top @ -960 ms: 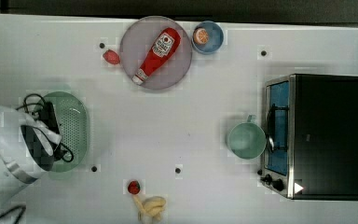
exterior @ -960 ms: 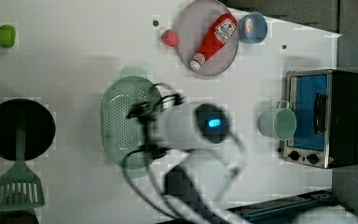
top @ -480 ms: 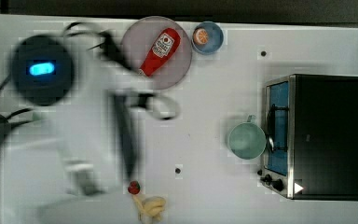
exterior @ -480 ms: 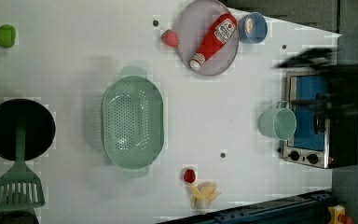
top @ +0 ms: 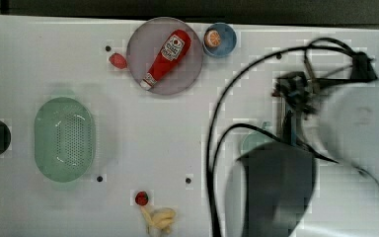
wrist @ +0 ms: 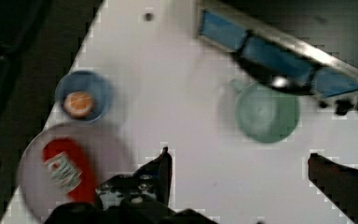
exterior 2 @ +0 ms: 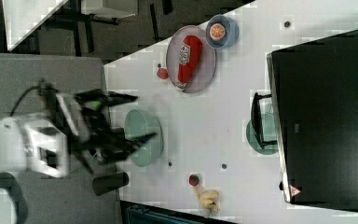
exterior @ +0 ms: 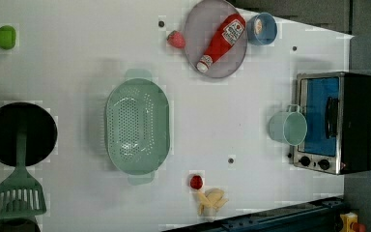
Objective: Drag strainer right to left.
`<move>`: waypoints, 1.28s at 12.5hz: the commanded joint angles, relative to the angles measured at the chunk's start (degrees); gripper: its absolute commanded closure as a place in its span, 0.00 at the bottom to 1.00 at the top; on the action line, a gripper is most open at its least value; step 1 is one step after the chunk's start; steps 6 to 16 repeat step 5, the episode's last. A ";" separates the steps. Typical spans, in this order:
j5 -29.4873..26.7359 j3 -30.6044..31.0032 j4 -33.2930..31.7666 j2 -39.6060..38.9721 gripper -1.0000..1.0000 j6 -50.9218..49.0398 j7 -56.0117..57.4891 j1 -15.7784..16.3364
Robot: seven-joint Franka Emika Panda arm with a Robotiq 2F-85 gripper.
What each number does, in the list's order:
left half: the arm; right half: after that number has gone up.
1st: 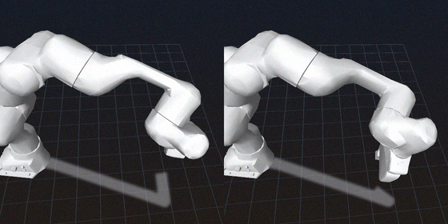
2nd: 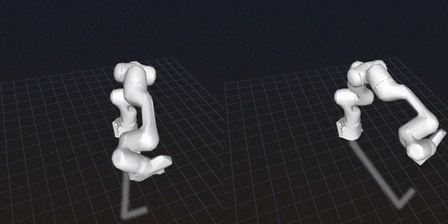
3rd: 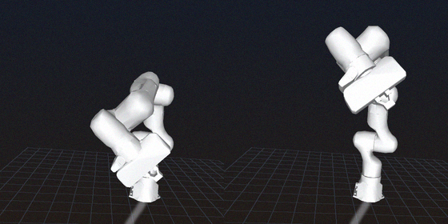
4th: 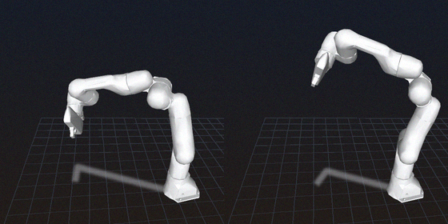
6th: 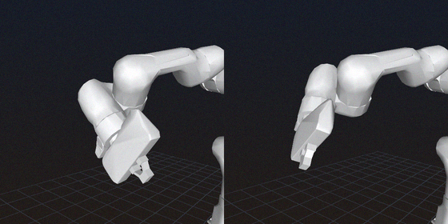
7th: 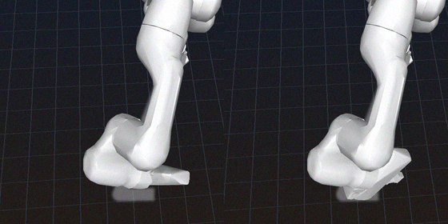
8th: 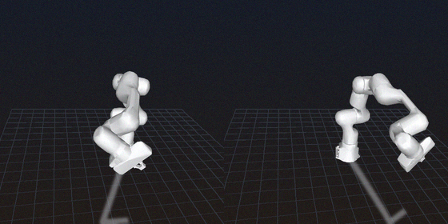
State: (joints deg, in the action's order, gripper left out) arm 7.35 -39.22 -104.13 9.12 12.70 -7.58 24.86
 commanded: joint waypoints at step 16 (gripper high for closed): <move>-0.29 11.07 -1.98 -2.93 0.00 -0.67 6.26 5.56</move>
